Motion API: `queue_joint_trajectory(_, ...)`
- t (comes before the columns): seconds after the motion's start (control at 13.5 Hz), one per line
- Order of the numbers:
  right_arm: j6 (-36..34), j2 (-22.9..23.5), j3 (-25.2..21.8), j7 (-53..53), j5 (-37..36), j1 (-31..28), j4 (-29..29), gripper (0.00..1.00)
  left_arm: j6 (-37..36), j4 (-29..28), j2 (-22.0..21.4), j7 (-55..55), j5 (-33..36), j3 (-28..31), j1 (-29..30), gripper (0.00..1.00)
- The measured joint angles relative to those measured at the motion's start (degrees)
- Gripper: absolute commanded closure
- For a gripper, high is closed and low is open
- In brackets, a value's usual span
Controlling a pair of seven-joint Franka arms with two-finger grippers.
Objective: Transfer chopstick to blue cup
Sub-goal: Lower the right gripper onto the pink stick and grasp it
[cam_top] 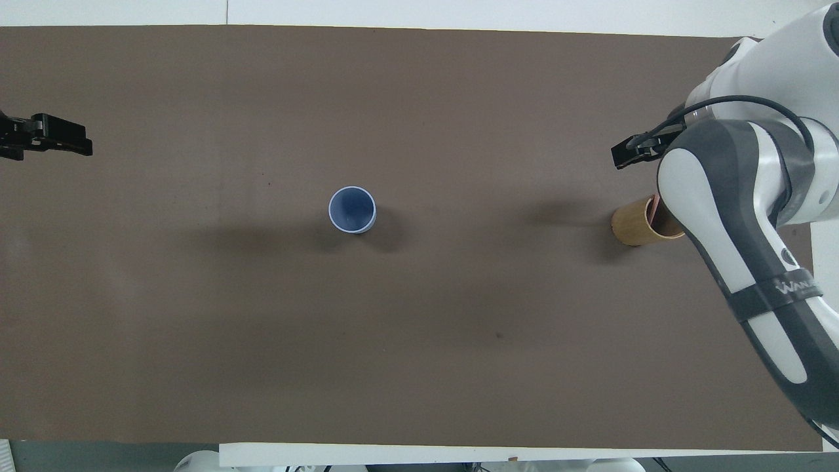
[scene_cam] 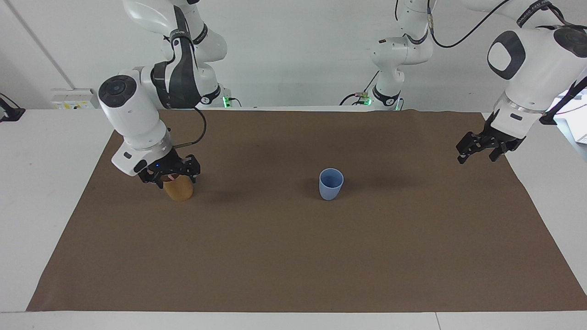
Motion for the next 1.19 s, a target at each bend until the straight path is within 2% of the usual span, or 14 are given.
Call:
queue_joint_trajectory(0.22,-0.66,-0.83,-0.08,-5.59,0.16,-1.91,-1.81,0.22,-0.02,0.0,0.0,0.0,0.04,0.01,0.03,0.01)
queue_joint_trajectory(0.44,-1.04,-1.85,0.05,-8.05,0.16,-1.86,-3.7,0.23,-0.06,0.0,0.0,0.0,0.05,0.01,0.03,0.01)
queue_joint_trajectory(0.67,-1.77,-2.23,0.06,-9.71,0.16,-1.86,-4.1,0.37,-0.08,0.0,0.0,0.0,0.05,0.01,0.03,0.01)
queue_joint_trajectory(1.04,-1.32,-2.35,-0.08,-10.93,0.16,-2.07,-4.28,0.39,-0.12,0.0,0.0,0.0,0.06,0.01,0.03,0.01)
queue_joint_trajectory(1.19,-1.16,-2.37,-0.08,-10.93,0.16,-2.07,-4.28,0.42,-0.13,0.0,0.0,0.0,0.06,0.01,0.03,0.01)
